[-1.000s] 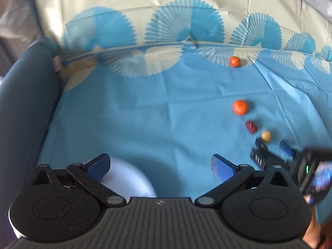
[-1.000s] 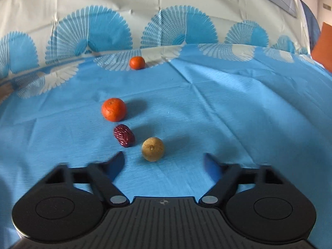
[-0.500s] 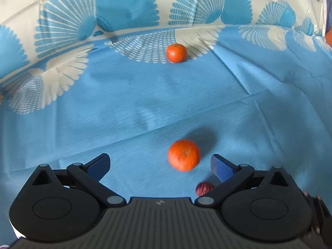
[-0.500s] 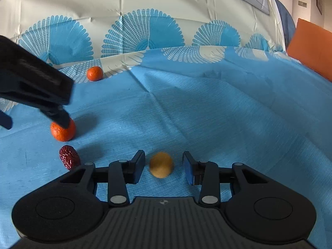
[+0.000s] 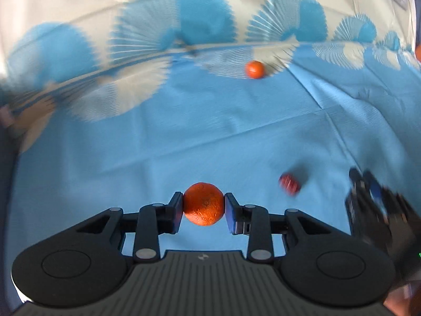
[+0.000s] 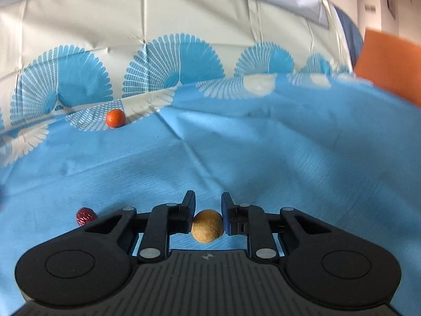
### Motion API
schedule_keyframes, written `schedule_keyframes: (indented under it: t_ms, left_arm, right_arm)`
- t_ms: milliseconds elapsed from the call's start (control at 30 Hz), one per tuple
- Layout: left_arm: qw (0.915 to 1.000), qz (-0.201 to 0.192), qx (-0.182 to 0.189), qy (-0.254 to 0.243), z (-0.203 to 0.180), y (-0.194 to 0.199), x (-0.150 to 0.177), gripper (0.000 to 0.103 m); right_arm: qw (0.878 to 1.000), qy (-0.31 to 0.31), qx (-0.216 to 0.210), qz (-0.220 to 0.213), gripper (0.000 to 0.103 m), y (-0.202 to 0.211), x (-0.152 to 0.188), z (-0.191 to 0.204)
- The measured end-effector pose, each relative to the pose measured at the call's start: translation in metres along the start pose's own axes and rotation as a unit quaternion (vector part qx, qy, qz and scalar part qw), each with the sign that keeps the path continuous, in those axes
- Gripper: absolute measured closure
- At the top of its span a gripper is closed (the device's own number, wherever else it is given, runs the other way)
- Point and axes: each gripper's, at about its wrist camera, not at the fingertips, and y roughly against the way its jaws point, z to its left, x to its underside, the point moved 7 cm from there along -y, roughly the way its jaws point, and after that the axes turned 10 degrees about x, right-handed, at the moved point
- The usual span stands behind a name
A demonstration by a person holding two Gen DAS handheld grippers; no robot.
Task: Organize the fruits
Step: 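Carry both fruits over the blue plate and open both grippers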
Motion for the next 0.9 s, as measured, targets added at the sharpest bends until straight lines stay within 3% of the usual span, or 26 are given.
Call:
schedule_keyframes:
  t_ms: [167,300,433,533,733,900]
  left_arm:
    - [0.9986,-0.023,-0.045,0.017,0.041,0.108,0.050,0.066]
    - [0.9966,-0.041,-0.064,0.033,0.062,0.172,0.086,0.066]
    - [0.9952,-0.056,-0.063,0.050,0.068,0.220,0.120,0.066]
    - [0.9937,-0.071,-0.062,0.061,0.068,0.249,0.146,0.066]
    - [0.9928,-0.086,-0.037,0.075,0.068,0.288,0.197,0.066]
    - [0.9889,-0.111,-0.032,0.093,0.077,0.314,0.229,0.066]
  right_arm:
    - [0.997,0.049,-0.019,-0.060,0.081,0.056,-0.022,-0.002]
    - [0.988,0.075,-0.089,-0.107,0.081,0.142,-0.047,-0.004]
    - [0.968,0.138,-0.158,-0.140,0.081,0.232,-0.048,-0.004]
    - [0.955,0.167,-0.199,-0.143,0.081,0.292,-0.044,-0.004]
    - [0.935,0.190,-0.281,-0.104,0.081,0.386,-0.021,-0.001]
    - [0.922,0.225,-0.293,-0.119,0.081,0.442,-0.007,0.001]
